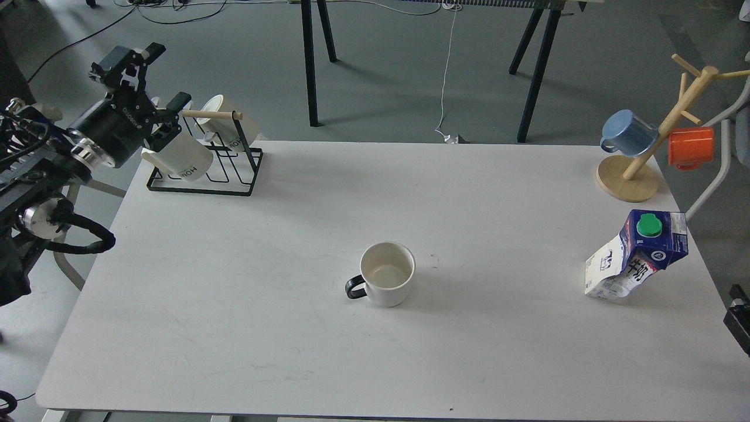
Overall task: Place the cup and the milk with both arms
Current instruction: 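Reach the right gripper to the base of the milk carton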
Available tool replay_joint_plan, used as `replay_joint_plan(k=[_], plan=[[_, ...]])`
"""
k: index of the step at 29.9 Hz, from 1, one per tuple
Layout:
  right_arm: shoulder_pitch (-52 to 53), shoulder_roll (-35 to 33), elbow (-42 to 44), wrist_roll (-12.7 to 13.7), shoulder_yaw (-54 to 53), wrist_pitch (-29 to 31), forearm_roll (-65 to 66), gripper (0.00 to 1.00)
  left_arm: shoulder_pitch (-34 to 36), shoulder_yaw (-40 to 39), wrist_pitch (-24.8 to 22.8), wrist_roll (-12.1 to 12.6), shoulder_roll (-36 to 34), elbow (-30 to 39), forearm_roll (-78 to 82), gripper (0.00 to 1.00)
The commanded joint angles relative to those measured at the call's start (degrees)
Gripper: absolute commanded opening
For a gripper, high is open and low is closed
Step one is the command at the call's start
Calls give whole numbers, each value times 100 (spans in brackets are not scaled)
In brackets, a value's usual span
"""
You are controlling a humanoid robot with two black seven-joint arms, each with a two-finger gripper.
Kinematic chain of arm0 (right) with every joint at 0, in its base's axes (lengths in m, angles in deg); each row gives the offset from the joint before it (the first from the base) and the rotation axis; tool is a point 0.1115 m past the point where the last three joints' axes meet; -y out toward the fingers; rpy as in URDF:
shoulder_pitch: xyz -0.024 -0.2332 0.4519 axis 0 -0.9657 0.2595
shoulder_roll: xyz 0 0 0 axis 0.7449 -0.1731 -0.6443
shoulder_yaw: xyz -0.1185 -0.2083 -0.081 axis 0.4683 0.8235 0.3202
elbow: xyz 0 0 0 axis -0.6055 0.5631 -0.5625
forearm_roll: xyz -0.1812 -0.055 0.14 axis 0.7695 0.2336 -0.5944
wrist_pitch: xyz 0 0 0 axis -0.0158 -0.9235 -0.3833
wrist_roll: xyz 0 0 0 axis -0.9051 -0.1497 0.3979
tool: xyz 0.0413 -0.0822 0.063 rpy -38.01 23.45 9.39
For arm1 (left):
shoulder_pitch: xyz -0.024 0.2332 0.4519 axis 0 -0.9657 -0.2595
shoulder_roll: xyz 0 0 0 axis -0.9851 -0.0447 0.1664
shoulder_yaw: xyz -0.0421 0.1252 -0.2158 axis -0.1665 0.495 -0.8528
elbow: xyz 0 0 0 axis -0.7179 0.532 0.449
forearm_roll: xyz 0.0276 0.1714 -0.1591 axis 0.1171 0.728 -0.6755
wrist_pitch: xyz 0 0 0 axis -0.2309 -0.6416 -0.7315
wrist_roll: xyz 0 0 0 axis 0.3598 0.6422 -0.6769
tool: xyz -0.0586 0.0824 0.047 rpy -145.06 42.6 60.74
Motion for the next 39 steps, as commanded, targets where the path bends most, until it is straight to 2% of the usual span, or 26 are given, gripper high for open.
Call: replay_joint_plan(k=[1,12,19,39], plan=[[48,223,32,4,160,0,249,97,-3,20,1,0,4,-1,13,95],[645,1136,234,4,449,0,1295,97,-143,38,1,0,22,-98,31,95],[980,1242,453,-4,933,0,1313,97,-223,46,1,0,-5,-107,31,96],[1525,1691,823,-4,1109,0,1595,97,-398,55,1,0,13,-107,49,97]])
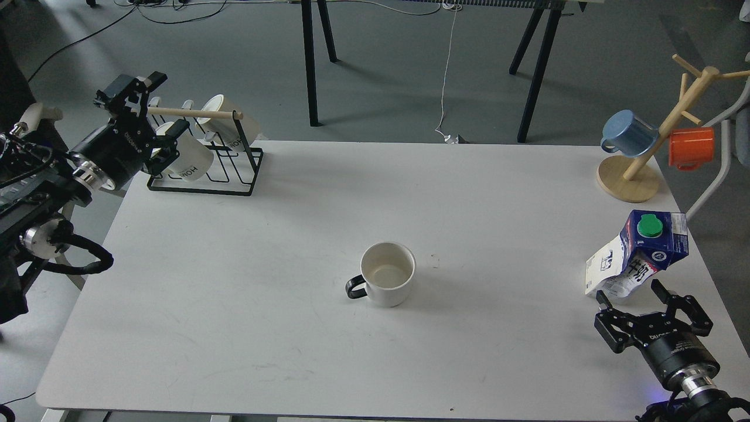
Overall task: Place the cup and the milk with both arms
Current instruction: 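Reach the right gripper to the base of the milk carton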
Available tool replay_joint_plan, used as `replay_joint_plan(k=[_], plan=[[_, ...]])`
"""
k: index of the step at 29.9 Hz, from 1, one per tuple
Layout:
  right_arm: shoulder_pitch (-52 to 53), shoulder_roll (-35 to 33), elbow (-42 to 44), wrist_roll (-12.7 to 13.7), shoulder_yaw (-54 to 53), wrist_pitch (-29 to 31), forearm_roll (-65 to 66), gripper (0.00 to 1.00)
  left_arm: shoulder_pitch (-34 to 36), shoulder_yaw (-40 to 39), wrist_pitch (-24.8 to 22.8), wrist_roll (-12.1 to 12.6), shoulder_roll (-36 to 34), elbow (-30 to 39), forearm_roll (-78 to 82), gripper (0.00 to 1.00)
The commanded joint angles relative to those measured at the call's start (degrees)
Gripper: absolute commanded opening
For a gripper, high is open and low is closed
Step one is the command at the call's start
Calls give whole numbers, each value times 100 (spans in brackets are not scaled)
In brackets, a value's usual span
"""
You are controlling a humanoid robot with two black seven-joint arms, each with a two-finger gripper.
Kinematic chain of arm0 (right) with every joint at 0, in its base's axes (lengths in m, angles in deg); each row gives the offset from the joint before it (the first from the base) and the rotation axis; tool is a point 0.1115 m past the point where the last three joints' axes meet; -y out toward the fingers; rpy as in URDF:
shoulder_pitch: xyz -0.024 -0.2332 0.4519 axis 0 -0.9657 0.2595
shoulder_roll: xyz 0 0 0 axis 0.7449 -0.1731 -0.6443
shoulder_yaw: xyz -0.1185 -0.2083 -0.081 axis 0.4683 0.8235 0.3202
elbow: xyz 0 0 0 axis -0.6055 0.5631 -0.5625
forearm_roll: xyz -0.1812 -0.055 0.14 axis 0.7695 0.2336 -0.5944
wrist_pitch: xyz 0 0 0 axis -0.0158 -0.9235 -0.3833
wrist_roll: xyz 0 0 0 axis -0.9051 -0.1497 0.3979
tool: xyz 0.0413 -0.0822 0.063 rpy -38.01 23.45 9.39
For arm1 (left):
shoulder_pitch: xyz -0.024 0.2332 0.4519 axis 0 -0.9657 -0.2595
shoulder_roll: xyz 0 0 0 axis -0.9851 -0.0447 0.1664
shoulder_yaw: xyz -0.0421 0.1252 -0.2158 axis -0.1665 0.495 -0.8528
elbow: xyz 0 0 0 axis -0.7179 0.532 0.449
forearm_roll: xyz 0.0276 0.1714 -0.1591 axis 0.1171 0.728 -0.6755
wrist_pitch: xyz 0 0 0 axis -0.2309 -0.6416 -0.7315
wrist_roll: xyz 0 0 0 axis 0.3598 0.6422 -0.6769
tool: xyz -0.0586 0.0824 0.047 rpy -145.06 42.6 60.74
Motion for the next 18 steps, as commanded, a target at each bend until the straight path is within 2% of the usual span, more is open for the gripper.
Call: replay_joint_plan(k=[1,18], plan=[[111,62,53,1,0,0,40,97,-58,0,0,0,0,0,1,97],[638,167,458,-26,-62,0,40,97,-251,0,0,0,0,-26,18,98]])
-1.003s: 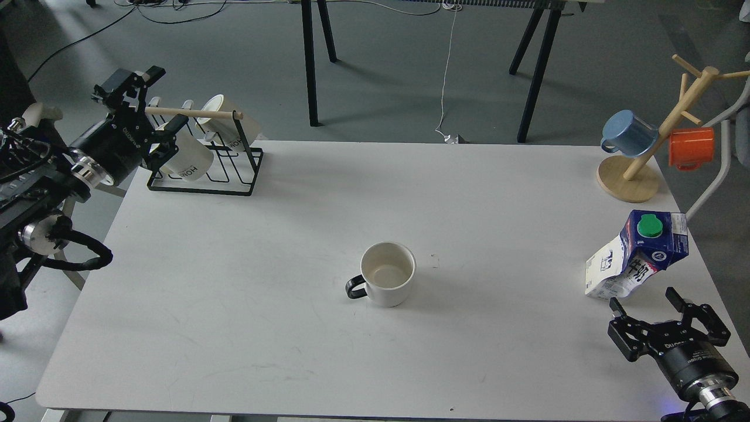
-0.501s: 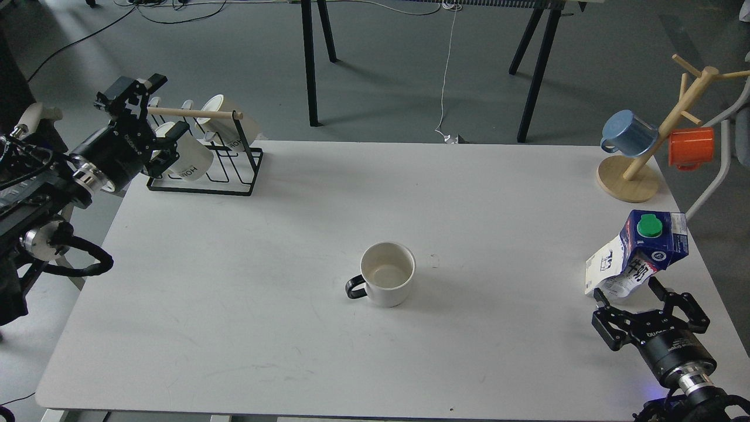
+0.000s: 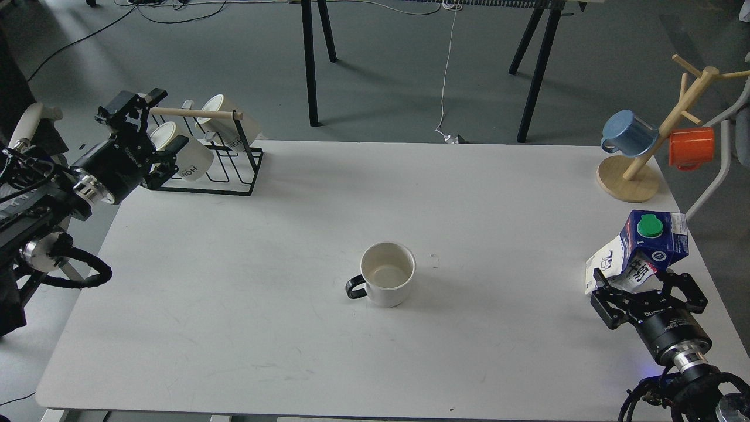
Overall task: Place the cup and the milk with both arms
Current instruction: 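Reach the right gripper to the base of the milk carton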
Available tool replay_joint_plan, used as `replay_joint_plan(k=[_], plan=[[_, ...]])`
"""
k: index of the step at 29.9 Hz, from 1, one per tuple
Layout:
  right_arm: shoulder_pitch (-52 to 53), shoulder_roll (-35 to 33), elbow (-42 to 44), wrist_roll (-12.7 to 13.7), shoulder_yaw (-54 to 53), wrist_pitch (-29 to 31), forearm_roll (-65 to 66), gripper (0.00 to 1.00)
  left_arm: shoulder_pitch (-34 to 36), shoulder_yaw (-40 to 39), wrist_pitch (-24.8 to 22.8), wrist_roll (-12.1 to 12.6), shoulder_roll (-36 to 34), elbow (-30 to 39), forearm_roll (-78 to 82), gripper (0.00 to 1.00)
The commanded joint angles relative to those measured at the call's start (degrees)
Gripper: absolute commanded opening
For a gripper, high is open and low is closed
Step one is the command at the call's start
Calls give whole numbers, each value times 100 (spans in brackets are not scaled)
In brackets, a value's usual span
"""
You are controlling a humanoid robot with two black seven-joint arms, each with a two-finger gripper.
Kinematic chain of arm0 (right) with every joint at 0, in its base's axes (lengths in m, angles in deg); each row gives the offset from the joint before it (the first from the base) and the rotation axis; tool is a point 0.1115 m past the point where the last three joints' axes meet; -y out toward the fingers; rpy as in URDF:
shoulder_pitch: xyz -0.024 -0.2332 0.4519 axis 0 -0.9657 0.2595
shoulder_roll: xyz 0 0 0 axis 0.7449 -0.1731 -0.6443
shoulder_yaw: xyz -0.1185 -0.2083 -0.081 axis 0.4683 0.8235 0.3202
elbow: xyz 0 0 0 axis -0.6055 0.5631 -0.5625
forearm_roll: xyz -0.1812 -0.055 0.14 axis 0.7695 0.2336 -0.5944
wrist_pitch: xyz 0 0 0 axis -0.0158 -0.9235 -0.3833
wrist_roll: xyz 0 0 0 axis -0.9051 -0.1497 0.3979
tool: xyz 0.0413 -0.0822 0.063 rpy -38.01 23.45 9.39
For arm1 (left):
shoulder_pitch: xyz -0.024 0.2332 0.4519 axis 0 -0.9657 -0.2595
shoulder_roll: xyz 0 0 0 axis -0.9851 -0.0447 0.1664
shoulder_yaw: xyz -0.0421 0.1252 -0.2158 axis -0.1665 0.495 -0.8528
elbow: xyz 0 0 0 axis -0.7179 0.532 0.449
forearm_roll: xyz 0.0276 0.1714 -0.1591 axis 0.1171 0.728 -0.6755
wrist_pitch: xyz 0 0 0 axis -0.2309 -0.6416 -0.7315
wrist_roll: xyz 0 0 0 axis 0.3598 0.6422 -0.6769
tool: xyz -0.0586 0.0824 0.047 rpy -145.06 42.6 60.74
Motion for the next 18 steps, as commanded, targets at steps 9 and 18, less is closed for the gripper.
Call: replay_joint_plan(k=[9,18], plan=[[156,115,207,-8,11,0,0,96,-14,8,0,0,4,-86,24,98],[156,141,216,0,29,0,158,50,-58,8,0,0,13,-192,24,98]])
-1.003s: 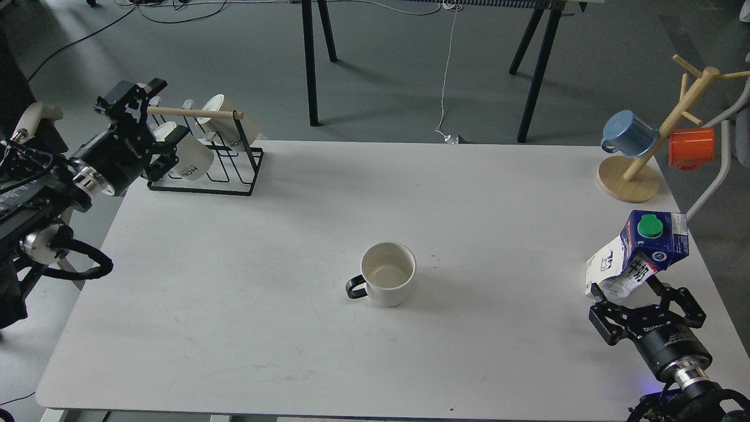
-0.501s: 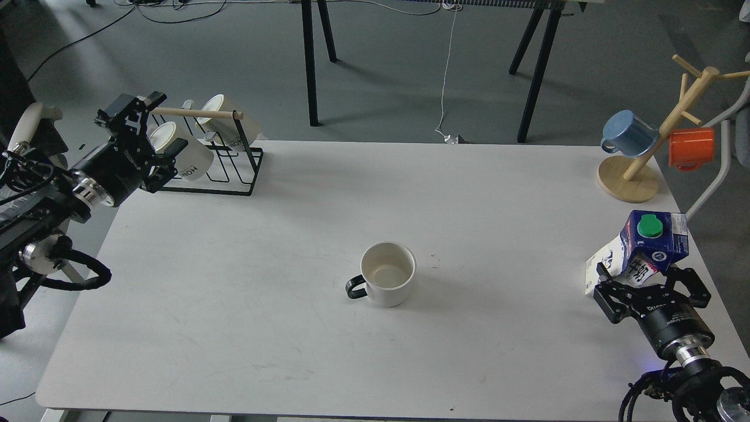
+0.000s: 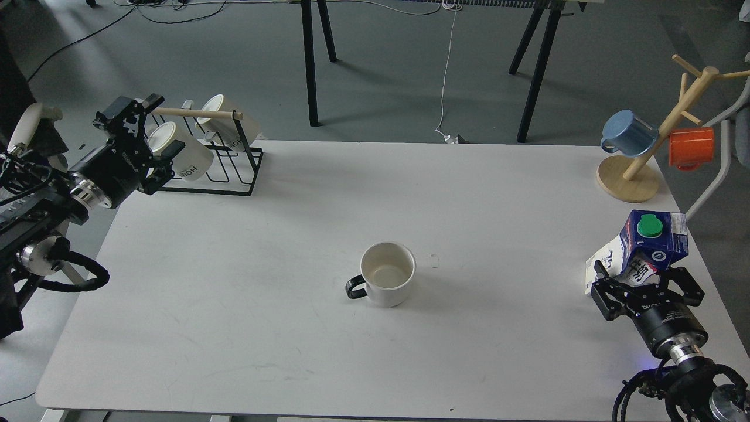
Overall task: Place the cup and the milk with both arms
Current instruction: 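Grasp the milk carton with the right gripper and lift it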
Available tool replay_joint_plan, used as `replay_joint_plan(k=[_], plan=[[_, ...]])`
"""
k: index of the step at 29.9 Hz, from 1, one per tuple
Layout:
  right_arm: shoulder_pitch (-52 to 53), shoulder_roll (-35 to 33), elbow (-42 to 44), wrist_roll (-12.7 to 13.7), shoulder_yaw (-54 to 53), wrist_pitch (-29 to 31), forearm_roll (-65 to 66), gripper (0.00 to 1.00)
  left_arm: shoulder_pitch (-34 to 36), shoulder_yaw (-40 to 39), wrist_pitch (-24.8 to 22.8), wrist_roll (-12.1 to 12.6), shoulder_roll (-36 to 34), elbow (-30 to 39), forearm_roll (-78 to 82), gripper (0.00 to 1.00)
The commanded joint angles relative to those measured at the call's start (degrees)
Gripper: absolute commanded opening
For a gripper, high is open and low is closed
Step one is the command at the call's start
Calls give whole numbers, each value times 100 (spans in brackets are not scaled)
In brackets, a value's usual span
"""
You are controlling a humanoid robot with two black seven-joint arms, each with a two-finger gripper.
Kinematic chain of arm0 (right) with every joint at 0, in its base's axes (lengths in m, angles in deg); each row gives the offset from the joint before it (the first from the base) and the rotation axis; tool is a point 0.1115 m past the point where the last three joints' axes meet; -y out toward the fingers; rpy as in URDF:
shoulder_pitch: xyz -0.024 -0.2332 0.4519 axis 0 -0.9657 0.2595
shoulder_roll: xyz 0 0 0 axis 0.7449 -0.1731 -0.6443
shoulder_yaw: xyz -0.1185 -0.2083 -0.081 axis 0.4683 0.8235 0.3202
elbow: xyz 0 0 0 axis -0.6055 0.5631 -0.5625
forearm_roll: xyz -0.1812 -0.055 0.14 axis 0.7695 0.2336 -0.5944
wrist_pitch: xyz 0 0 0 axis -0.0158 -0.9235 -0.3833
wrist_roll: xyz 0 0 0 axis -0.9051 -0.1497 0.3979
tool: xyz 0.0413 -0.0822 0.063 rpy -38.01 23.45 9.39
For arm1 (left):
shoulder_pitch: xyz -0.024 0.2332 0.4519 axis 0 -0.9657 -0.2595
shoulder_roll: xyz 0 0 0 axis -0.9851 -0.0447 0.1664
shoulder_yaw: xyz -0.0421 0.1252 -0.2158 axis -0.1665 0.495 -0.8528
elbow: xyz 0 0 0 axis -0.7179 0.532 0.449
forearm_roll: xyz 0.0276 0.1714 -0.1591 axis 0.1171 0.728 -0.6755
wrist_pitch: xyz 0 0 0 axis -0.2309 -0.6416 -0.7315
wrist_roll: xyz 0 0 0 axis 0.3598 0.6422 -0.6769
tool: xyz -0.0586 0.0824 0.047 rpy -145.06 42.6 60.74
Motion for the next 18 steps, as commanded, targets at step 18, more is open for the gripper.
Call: replay_joint_plan(k=[18], plan=[[0,1,-26,4,-13,0,76,40,-43,8,0,0,14,-164,0,98]])
